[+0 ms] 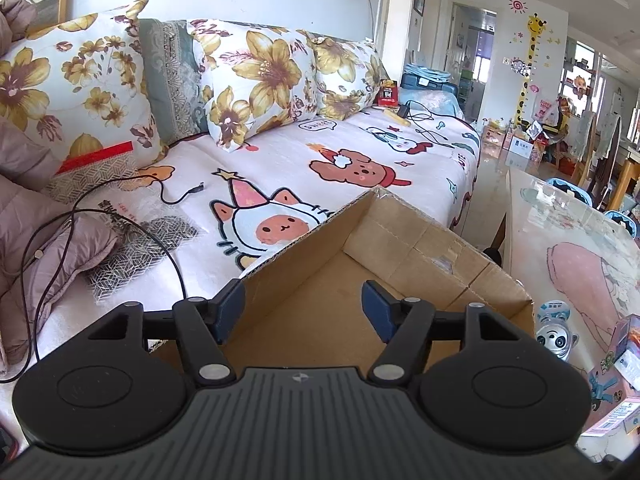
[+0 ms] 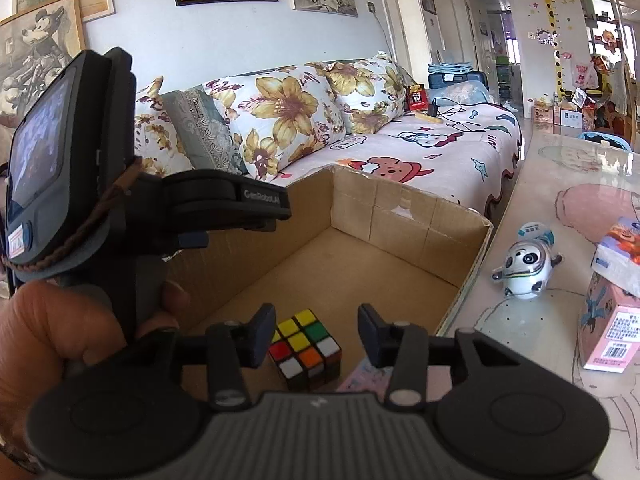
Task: Organize rigid objects
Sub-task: 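Carry both into the cardboard box and open both tools to drop them, then move both open tools back over the table toward the toys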
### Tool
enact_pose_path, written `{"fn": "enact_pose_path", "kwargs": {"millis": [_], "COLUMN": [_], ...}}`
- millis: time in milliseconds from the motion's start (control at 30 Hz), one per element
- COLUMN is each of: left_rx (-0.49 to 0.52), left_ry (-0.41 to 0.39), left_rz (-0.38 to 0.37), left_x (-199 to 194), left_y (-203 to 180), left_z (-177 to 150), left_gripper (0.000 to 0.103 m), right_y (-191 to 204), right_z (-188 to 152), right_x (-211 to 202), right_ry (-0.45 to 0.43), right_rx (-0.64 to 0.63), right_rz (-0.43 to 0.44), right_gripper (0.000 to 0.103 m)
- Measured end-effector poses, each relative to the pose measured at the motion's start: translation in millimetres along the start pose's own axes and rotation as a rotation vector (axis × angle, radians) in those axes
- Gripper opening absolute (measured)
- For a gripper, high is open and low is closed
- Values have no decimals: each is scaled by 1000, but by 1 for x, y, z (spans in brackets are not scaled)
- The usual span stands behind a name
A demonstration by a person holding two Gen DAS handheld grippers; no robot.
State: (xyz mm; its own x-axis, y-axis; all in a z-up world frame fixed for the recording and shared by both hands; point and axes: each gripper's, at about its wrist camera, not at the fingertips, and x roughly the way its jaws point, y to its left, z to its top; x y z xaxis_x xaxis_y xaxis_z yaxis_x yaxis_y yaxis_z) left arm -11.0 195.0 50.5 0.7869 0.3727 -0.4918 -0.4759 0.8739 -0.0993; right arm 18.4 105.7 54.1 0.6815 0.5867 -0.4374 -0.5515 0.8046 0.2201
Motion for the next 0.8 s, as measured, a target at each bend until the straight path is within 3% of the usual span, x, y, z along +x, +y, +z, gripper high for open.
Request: {"fn": "enact_pose_path", "kwargs": {"millis": [100,167,633,800], "left_rx": [21,32,120,130], "left_ry": [-10,-13,-24,-29], "left_rz": [2,-1,-50,-77], "left_x": [-6,-10,-8,-6], "left_y": [-4,-8,-36,-38], "left_z": [-1,-2,-3,-3], "left_gripper": [95,96,99,101], "right_y": [-4,-5,-25,-37], "right_z": [-1,-4,-11,-14], "right_x": [-8,-13,-37,-43], "right_ry": [-15,-19,-59,-64], "right_rx": [-5,-27,-83,-66], "right_rz": [-22,-47,-186,-220], "right_gripper": [69,73,81,89]}}
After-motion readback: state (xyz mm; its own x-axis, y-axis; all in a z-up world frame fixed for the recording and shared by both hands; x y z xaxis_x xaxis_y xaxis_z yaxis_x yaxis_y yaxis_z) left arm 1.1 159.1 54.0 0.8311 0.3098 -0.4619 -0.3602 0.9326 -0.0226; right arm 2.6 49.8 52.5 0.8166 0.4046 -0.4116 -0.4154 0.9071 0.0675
